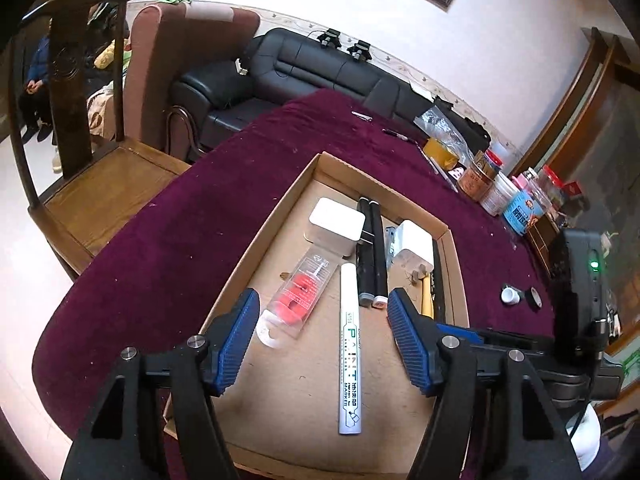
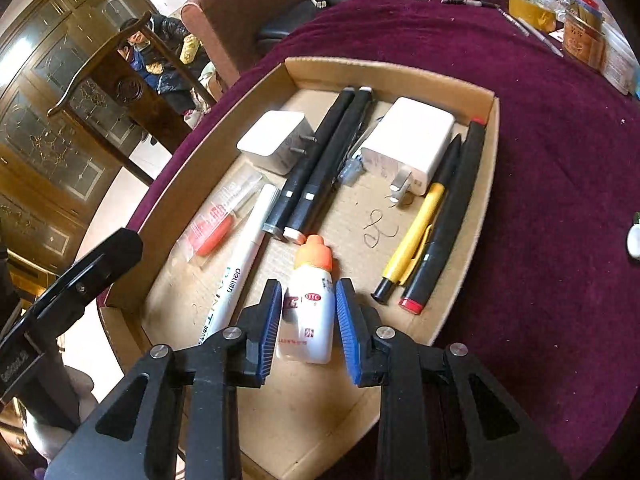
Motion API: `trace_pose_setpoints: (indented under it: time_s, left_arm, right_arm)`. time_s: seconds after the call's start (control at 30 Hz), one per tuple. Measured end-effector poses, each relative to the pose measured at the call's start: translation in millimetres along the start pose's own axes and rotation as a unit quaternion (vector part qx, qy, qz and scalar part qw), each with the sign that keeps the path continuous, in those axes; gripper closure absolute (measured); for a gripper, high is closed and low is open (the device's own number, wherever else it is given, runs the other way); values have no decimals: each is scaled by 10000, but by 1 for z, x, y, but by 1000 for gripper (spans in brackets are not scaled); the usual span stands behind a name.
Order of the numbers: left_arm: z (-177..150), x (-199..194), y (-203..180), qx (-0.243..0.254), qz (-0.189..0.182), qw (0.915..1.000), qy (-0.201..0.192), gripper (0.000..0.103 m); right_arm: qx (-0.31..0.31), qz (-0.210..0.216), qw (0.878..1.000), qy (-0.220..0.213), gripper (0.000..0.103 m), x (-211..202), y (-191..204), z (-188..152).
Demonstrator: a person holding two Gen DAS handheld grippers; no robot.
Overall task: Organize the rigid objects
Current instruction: 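Place the PAINT marker in the tray with the left gripper while the right gripper places the bottle, then move both grippers back over the remaining objects on the table, then grasp the small white dropper bottle with the left gripper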
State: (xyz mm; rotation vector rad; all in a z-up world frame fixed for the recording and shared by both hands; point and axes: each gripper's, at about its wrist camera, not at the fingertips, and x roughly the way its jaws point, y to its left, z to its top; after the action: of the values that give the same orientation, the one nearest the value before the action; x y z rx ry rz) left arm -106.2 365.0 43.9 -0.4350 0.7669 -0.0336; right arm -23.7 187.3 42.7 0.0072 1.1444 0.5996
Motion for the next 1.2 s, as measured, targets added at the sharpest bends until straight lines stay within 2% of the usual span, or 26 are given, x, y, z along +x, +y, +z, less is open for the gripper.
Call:
trace_pose_setpoints:
  time_s: [0.1,0.2,0.27,0.3,0.33,0.37,0.4,0.43,0.47,0.5,0.53,0.57,0.6,0.67,0.97,1.1,1.2]
  left_arm:
    - [-2,-2,-8,79,50,10000,16,42]
    - [-5,-7,-27,390,163,9991,-58,42]
    - [-7,-11,-43,623,249,9977,-111,42]
    - [-9,-12,-55,783,305,9963,-154,42]
    - [-10,-13,-62,887,355,9952,-196,42]
    - [-12,-15,-71,1023,439,9934,-264,42]
    - [-15,-17,-82,1175,548,9909,-351,42]
    - [-18,-19,-93,1313,636,9884,-431,42]
    - [-22,-21,-105,1477,720,9851,-513,42]
    - [-25,-23,-115,1620,784,9820,-568,42]
    - [-30,-24,-127,1806,860,9778,-624,42]
    - [-32,-25,-135,1910,894,9754,-641,41]
    - [-36,-24,-145,2044,932,9723,-646,36]
    - [-40,-21,-161,2204,985,9686,-600,29]
    - [-68,8,-226,2815,1342,9500,-137,29]
    - [-77,16,-251,3040,1273,9441,1,29]
    - [-79,24,-260,3054,1091,9457,230,29]
  right_arm:
    - [-85,-88,9993,-365,77,-22,-4,-2]
    - [-200,-403,9954,-849,77,-56,-16,-7]
    - [-191,-726,9887,-1296,77,-85,-30,-13]
    - [-179,-903,9842,-1513,72,-99,-37,-16]
    - [-171,-1227,9746,-1865,67,-117,-44,-22]
    - [-172,-1470,9662,-2110,50,-127,-46,-26]
    - [-142,-1853,9496,-2523,27,-144,-52,-35]
    - [-51,-2052,9348,-2899,15,-158,-63,-45]
    - [48,-2056,9291,-3073,3,-167,-72,-49]
    - [303,-1965,9300,-3091,0,-175,-89,-54]
    - [545,-1839,9377,-2898,0,-178,-104,-55]
    - [827,-1661,9485,-2568,0,-177,-124,-56]
    - [1091,-1524,9559,-2261,0,-176,-144,-59]
    - [1379,-1736,9503,-2186,0,-180,-166,-72]
    - [1741,-2069,9406,-2052,0,-208,-229,-121]
    - [1964,-2055,9350,-2119,0,-219,-254,-136]
    - [2150,-2000,9314,-2153,0,-222,-274,-138]
